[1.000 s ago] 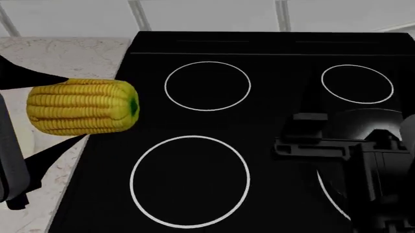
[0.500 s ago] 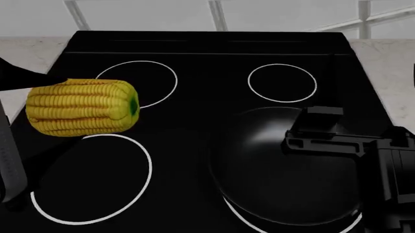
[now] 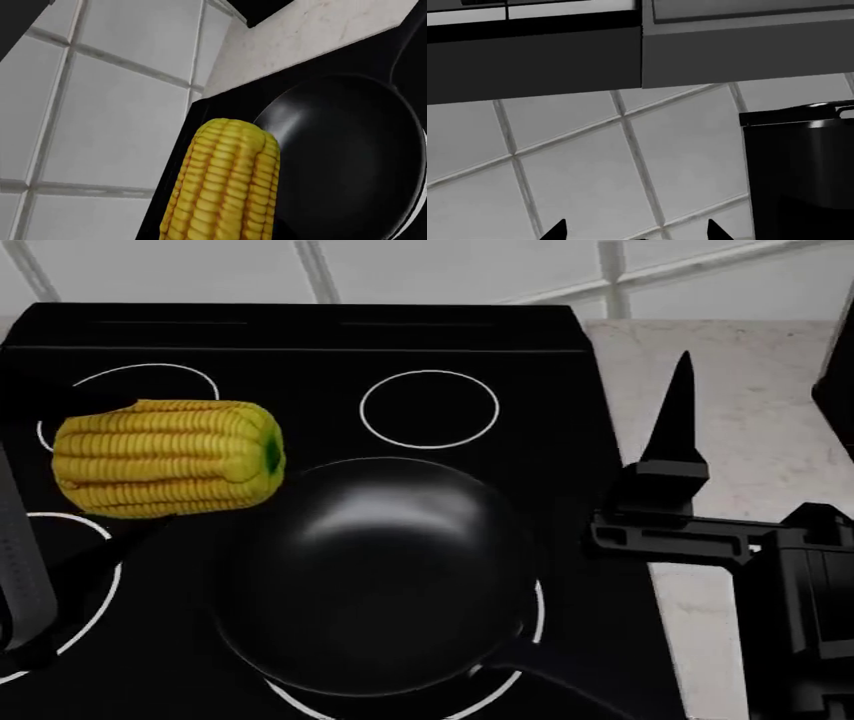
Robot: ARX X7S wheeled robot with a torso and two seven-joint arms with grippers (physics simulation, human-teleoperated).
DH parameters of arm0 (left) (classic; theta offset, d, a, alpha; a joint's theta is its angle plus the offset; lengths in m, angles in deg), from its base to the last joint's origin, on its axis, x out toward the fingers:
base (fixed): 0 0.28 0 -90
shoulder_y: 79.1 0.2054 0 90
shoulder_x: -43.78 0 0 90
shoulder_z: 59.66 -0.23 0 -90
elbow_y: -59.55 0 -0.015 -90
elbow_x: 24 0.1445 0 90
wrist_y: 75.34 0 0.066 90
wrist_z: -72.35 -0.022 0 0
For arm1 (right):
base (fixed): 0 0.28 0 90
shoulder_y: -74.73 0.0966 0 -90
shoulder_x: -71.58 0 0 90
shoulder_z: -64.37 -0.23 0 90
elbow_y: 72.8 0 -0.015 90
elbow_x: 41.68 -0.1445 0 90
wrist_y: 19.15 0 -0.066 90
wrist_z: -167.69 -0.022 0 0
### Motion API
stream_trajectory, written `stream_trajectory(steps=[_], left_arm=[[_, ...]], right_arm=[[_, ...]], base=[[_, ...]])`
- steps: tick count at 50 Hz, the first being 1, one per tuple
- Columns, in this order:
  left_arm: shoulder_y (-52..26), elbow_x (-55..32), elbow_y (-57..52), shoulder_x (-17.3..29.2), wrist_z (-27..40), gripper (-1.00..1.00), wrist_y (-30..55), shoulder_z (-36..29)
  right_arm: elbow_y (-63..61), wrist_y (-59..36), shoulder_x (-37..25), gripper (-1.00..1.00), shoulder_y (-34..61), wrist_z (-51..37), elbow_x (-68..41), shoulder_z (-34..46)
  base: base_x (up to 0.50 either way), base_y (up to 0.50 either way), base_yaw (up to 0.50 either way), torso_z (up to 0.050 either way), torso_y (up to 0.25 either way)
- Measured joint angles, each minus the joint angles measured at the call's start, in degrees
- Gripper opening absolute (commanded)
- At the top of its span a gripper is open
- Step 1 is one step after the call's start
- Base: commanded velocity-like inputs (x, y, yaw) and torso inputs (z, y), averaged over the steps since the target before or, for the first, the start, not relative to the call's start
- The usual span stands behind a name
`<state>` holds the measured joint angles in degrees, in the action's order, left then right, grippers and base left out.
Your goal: Pick the corn from the plate and place it in the pan.
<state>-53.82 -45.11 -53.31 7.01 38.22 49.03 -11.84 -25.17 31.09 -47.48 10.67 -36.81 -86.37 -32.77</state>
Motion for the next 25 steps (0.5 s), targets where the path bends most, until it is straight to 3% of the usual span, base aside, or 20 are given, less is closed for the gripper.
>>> stream_trajectory(steps=[4, 10, 21, 25], left_arm=[[0.1, 0.0, 0.1, 0.0, 0.0, -1.00, -0.1, 0.0], [0.2, -0.3, 0.0, -0.1, 0.1, -1.00, -0.2, 0.0], [0.2, -0.1, 0.0, 0.0, 0.2, -1.00, -0.1, 0.0], [0.2, 0.3, -0.1, -0.2, 0.3, -1.00, -0.1, -0.1]], right_arm=[[0.0, 0.0, 0.0, 1.00, 0.0, -0.1, -0.1, 0.0], [-0.2, 0.1, -0.3, 1.00, 0.1, -0.1, 0.3, 0.3], [-0.3, 0.3, -0.6, 1.00, 0.1, 0.2, 0.3, 0.8], [-0.3, 0.5, -0.7, 1.00, -0.1, 0.2, 0.4, 1.0]], base=[[0.00, -0.50, 0.00, 0.000, 0.000], [0.03, 0.00, 0.00, 0.003, 0.002], [0.50, 0.00, 0.00, 0.000, 0.001], [0.05, 0.00, 0.00, 0.000, 0.003]])
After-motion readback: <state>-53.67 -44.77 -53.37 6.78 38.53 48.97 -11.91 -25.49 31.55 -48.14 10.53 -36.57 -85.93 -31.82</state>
